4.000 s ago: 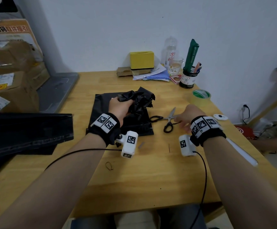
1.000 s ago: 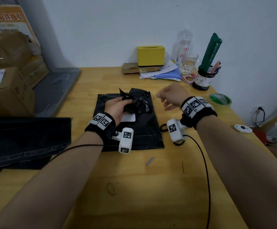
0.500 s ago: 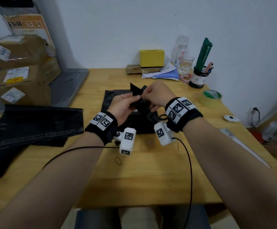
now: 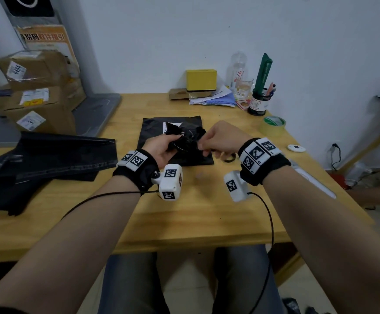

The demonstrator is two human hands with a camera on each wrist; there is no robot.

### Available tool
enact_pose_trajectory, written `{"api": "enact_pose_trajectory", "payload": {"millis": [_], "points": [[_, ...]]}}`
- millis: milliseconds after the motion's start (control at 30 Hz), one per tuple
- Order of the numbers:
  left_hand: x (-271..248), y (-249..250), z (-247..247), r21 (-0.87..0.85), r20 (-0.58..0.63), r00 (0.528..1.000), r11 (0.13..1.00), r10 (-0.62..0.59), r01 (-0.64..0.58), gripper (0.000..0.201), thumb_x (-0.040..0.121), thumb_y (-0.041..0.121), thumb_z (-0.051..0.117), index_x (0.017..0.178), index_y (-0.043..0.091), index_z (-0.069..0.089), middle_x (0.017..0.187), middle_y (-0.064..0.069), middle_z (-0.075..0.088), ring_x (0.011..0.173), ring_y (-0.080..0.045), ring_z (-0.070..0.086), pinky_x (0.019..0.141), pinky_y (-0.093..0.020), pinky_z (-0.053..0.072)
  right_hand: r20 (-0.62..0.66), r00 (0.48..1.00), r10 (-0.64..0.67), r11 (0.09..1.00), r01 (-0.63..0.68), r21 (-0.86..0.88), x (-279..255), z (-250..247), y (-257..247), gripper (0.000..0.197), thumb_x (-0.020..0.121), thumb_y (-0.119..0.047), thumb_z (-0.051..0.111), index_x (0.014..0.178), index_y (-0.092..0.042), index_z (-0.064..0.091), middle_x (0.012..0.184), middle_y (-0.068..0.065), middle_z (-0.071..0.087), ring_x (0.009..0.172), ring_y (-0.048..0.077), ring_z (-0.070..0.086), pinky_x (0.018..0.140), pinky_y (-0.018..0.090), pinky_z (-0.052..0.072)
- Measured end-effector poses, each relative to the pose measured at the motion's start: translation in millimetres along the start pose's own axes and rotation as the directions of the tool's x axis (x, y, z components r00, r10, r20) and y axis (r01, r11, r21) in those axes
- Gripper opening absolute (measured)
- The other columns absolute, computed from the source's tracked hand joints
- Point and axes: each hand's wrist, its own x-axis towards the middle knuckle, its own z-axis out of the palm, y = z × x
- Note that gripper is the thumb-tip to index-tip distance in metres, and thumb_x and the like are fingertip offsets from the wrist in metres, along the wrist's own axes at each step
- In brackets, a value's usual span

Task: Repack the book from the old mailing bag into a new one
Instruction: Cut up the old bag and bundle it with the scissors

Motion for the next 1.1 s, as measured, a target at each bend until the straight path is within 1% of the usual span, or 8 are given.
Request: {"api": "enact_pose_trajectory", "payload": {"millis": [167, 333, 467, 533, 800, 867, 967, 1100], "points": [[-4, -17, -1, 0.001, -0.017, 1.0, 1.0, -0.014, 0.014, 0.005, 0.089, -0.001, 0.066, 0.095, 0.0, 0.067, 0.095, -0.013, 0.071, 0.084, -0.021, 0.069, 0.072, -0.026, 0.059, 0.035, 0.965, 0.259, 0.919, -0.235, -0.318, -21, -6, 35, 0.024, 0.09, -0.024, 0.076, 0.086, -0.001, 0.078, 0.08, 0.006, 0.078, 0.057, 0.018, 0.06, 0.044, 0.021, 0.048], [-9, -27, 6, -0.041, -0.007, 1.0, 0.999, -0.01, 0.01, 0.003, 0.091, -0.001, 0.064, 0.093, -0.001, 0.066, 0.092, -0.012, 0.07, 0.084, -0.021, 0.068, 0.075, -0.025, 0.057, 0.101, 0.917, 0.385, 0.837, -0.301, -0.458, -26, -6, 53, 0.032, 0.088, -0.025, 0.079, 0.108, -0.001, 0.076, 0.101, 0.008, 0.076, 0.093, 0.026, 0.073, 0.093, 0.043, 0.059], [-11, -29, 6, -0.039, 0.007, 1.0, 0.999, -0.004, 0.004, 0.015, 0.09, -0.001, 0.065, 0.104, -0.003, 0.066, 0.096, -0.013, 0.071, 0.087, -0.021, 0.069, 0.076, -0.026, 0.059, 0.03, 0.94, 0.339, 0.831, -0.285, -0.478, -27, -3, 56, 0.043, 0.082, -0.024, 0.085, 0.115, 0.0, 0.071, 0.104, 0.014, 0.076, 0.096, 0.031, 0.074, 0.089, 0.049, 0.06], [-11, -28, 4, -0.043, 0.01, 1.0, 0.999, 0.004, -0.003, 0.019, 0.091, 0.0, 0.065, 0.109, -0.003, 0.066, 0.099, -0.013, 0.071, 0.087, -0.02, 0.069, 0.068, -0.024, 0.06, 0.016, 0.944, 0.331, 0.826, -0.281, -0.488, -26, 1, 57, 0.042, 0.08, -0.026, 0.086, 0.11, 0.0, 0.073, 0.099, 0.013, 0.077, 0.093, 0.031, 0.075, 0.086, 0.048, 0.062], [-7, -23, -10, -0.048, -0.004, 1.0, 0.999, 0.013, -0.013, 0.01, 0.09, 0.0, 0.065, 0.1, 0.001, 0.067, 0.1, -0.013, 0.071, 0.088, -0.02, 0.07, 0.061, -0.023, 0.059, 0.075, 0.939, 0.335, 0.828, -0.255, -0.499, -23, 4, 48, 0.025, 0.088, -0.022, 0.079, 0.101, 0.0, 0.078, 0.095, 0.012, 0.079, 0.094, 0.031, 0.075, 0.089, 0.047, 0.061], [-5, -22, -13, -0.051, -0.006, 1.0, 0.999, 0.009, -0.01, 0.011, 0.091, 0.001, 0.065, 0.101, 0.003, 0.068, 0.099, -0.012, 0.072, 0.088, -0.019, 0.07, 0.061, -0.023, 0.058, 0.083, 0.944, 0.318, 0.846, -0.243, -0.475, -22, 5, 46, 0.02, 0.089, -0.016, 0.077, 0.098, 0.002, 0.078, 0.094, 0.015, 0.079, 0.082, 0.031, 0.074, 0.086, 0.045, 0.062], [-2, -21, -16, -0.045, -0.012, 1.0, 0.999, 0.007, -0.008, 0.015, 0.091, 0.002, 0.065, 0.106, 0.003, 0.067, 0.098, -0.011, 0.071, 0.089, -0.019, 0.069, 0.061, -0.022, 0.058, 0.073, 0.957, 0.28, 0.867, -0.22, -0.447, -19, 8, 45, 0.015, 0.089, -0.01, 0.075, 0.094, 0.004, 0.078, 0.09, 0.019, 0.078, 0.056, 0.024, 0.062, 0.068, 0.037, 0.058], [0, -18, -20, -0.044, -0.022, 1.0, 0.999, 0.0, -0.001, 0.01, 0.091, 0.002, 0.066, 0.101, 0.003, 0.067, 0.098, -0.011, 0.071, 0.087, -0.019, 0.069, 0.064, -0.023, 0.059, 0.078, 0.955, 0.287, 0.888, -0.235, -0.396, -18, 7, 43, 0.015, 0.09, -0.01, 0.074, 0.096, 0.003, 0.077, 0.091, 0.019, 0.078, 0.072, 0.029, 0.074, 0.078, 0.044, 0.064]]}}
